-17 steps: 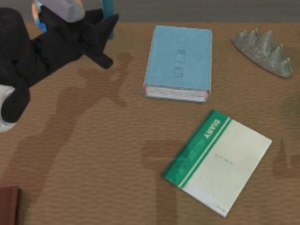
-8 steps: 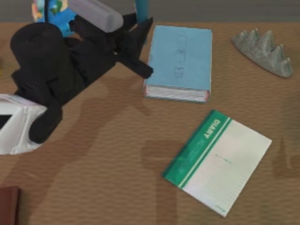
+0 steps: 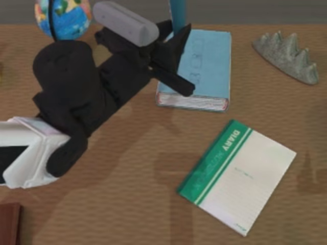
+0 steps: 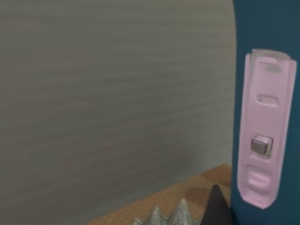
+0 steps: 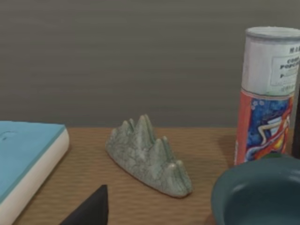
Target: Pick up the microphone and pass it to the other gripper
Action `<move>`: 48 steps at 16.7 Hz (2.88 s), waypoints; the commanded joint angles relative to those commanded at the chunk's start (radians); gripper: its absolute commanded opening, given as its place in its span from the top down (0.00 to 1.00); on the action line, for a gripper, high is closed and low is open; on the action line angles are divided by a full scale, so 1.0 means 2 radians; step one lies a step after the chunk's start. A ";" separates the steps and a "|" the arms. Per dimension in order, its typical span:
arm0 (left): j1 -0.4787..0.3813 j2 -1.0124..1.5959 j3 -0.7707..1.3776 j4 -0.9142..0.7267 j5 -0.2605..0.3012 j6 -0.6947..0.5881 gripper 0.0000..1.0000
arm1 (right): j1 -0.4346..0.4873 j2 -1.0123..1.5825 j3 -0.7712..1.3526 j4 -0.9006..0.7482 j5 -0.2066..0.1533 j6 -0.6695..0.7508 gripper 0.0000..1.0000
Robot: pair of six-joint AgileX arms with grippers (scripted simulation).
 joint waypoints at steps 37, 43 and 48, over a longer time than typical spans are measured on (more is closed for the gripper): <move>0.000 0.000 0.000 0.000 0.000 0.000 1.00 | 0.250 0.615 0.377 0.223 -0.190 -0.030 0.00; 0.000 0.000 0.000 0.000 0.000 0.000 1.00 | 0.281 0.725 0.465 0.246 -0.160 -0.029 0.00; 0.000 0.000 0.000 0.000 0.000 0.000 1.00 | 0.305 0.806 0.531 0.261 -0.135 -0.029 0.00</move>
